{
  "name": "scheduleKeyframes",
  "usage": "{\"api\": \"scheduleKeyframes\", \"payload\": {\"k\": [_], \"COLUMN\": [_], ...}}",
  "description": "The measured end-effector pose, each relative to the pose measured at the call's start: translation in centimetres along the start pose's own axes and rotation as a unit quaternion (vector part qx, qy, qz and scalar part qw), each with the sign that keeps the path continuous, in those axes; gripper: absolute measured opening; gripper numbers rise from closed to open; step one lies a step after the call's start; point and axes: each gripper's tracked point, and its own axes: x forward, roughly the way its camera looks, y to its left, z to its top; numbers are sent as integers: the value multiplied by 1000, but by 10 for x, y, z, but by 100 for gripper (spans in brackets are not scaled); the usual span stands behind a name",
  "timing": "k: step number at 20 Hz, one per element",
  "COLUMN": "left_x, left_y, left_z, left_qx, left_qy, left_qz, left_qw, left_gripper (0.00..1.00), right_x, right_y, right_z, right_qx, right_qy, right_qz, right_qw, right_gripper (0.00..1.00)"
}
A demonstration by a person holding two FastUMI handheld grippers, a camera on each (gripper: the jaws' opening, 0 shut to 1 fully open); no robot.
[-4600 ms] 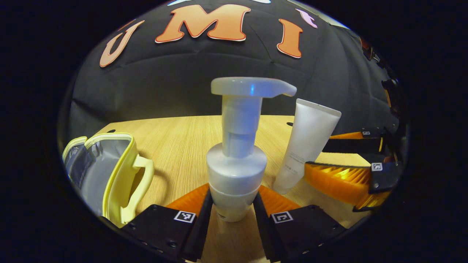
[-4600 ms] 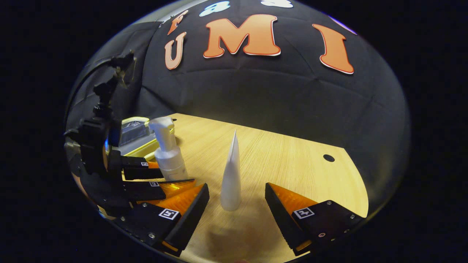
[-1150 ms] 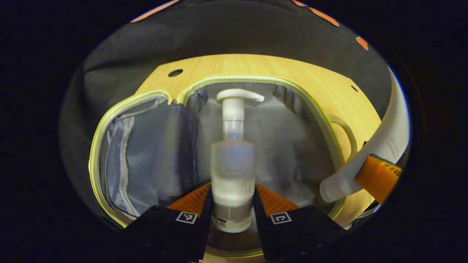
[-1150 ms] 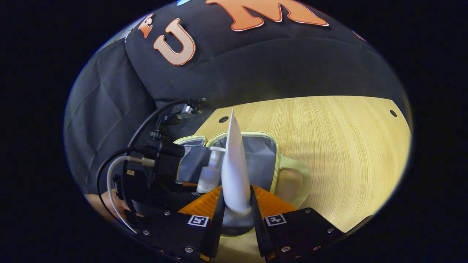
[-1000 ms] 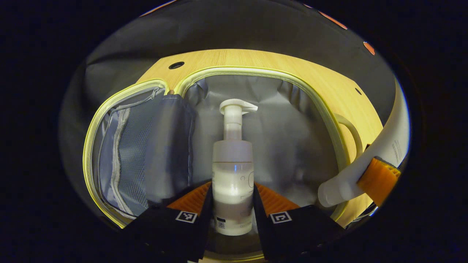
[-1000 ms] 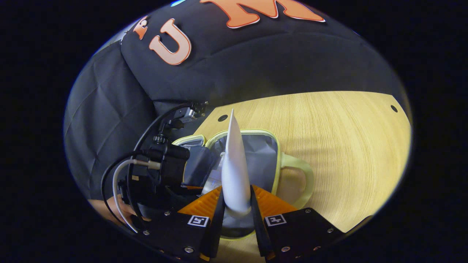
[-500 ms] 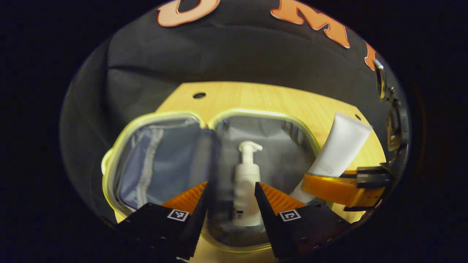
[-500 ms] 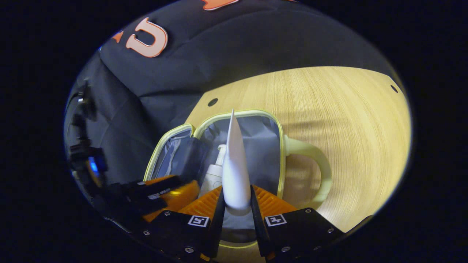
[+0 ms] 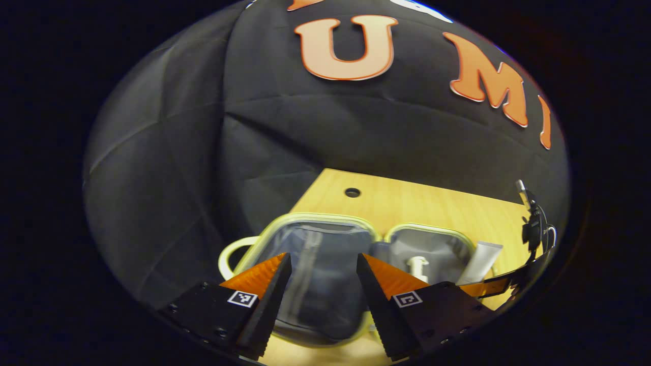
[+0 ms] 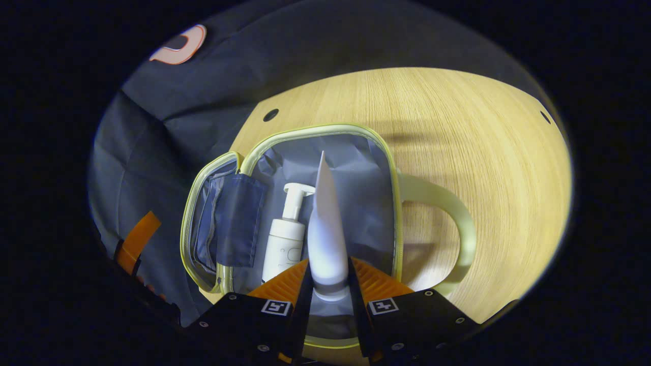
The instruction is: First open the suitcase, pack the skin care products into it, and then close the suitcase.
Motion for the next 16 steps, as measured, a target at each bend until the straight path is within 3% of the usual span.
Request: {"api": "scheduleKeyframes", "payload": {"k": [5, 6, 7, 8, 12, 16], "left_x": [14, 19, 25, 30, 48, 70], "left_y": [82, 97, 111, 121, 170, 197], "left_z": [-12, -16, -20, -26, -35, -51], "left_qx": [-83, -95, -106, -118, -177, -247], "left_qy": [-3, -3, -3, -2, 7, 45], "left_qz": [51, 58, 65, 68, 70, 44], "left_qw": [995, 994, 992, 991, 982, 967], "left_gripper": [86, 88, 93, 88, 88, 88], "right_x": [18, 19, 19, 19, 1, -30], "right_y": [1, 1, 1, 2, 3, -1], "right_z": [-2, 0, 0, 1, 7, 19], "right_qx": [31, 34, 35, 34, 30, 20], "right_qy": [16, 14, 11, 7, -22, -74], "right_qz": [-26, -30, -35, -36, -23, -16], "right_qw": [999, 999, 999, 999, 999, 997], "right_gripper": [42, 48, 37, 43, 46, 65]}}
